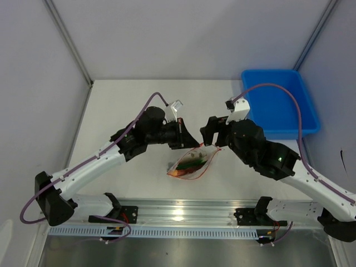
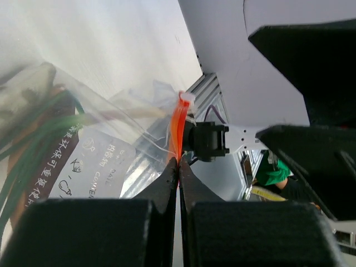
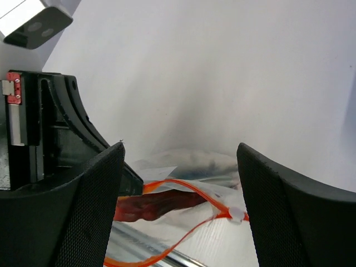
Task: Place the food in the zip-top bag and seal the zipper
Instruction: Place the fake vegetable in the zipper food storage bag.
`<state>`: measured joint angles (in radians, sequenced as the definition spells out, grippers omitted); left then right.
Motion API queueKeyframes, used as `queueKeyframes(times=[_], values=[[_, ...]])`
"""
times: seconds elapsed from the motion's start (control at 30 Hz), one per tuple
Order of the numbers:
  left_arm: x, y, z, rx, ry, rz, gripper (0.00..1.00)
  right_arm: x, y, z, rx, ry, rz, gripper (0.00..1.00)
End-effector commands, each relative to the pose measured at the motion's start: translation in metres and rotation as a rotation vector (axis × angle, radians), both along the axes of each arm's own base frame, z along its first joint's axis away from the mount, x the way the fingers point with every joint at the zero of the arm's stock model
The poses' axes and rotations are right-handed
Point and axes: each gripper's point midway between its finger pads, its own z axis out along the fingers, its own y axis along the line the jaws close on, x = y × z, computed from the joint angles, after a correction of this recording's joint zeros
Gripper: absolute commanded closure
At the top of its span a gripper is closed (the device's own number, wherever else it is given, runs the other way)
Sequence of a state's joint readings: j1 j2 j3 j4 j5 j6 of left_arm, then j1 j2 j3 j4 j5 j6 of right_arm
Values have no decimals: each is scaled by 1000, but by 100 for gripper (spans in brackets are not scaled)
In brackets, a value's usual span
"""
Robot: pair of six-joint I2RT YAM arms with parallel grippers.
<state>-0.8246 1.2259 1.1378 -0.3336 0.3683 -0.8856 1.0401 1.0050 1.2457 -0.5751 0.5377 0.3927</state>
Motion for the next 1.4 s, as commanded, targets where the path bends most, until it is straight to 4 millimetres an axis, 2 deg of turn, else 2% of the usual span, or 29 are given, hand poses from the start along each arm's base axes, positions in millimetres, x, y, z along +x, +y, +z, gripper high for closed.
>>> queueKeyframes(times=[0.0,0.17,0.23,0.27,0.37,0.4,0.6,0.73,0.83,0.9,0.93,0.97,1.0,1.03,1.07,1.1,1.13,1.17,1.2,1.23,1.27,1.3,1.37], values=[[-7,-6,19,-31,-54,-76,100,-4,-8,1,-5,29,36,17],[-10,-6,21,-20,-79,-116,99,-10,-15,-15,-90,58,139,18],[-10,-5,15,5,-74,-129,99,-10,-22,-19,-102,66,153,18],[-9,-4,18,7,-91,-134,99,-10,-27,-23,-114,73,154,17],[-7,-2,12,27,-79,-130,99,-14,-35,-24,-70,95,176,17],[-5,0,12,28,-77,-124,99,-19,-31,-26,-35,121,214,17],[-3,-4,20,-7,-83,-117,99,-24,-31,-35,30,223,197,22],[-5,-11,27,-28,-107,-165,100,-18,-42,-38,24,231,117,22],[-17,-15,17,57,-172,-222,98,-15,-53,-40,25,262,40,20],[-34,-17,8,120,-223,-253,96,-1,-73,-33,26,251,-91,19],[-42,-17,-4,146,-250,-283,95,1,-83,-33,25,265,-135,19],[-58,-21,-8,146,-272,-328,94,4,-88,-30,47,276,-167,19],[-65,-21,-23,167,-281,-342,92,13,-101,-23,73,275,-224,19],[-72,-19,-31,176,-321,-359,90,14,-106,-22,86,290,-241,19],[-87,-22,-36,183,-355,-397,89,15,-106,-19,113,304,-231,19],[-84,-21,-43,223,-398,-368,88,22,-116,-21,127,317,-268,19],[-89,-16,-57,266,-431,-385,88,24,-118,-20,144,323,-267,19],[-102,-19,-60,276,-469,-413,87,27,-121,-22,154,329,-271,18],[-95,-14,-72,331,-532,-377,85,28,-123,-23,183,346,-254,19],[-108,-17,-74,337,-578,-403,82,29,-125,-24,192,353,-251,18],[-108,-17,-77,352,-619,-395,73,30,-127,-24,200,352,-246,18],[-105,-14,-85,392,-660,-375,70,31,-130,-24,219,357,-245,18],[-116,-21,-94,412,-689,-409,66,32,-132,-24,229,356,-240,18]])
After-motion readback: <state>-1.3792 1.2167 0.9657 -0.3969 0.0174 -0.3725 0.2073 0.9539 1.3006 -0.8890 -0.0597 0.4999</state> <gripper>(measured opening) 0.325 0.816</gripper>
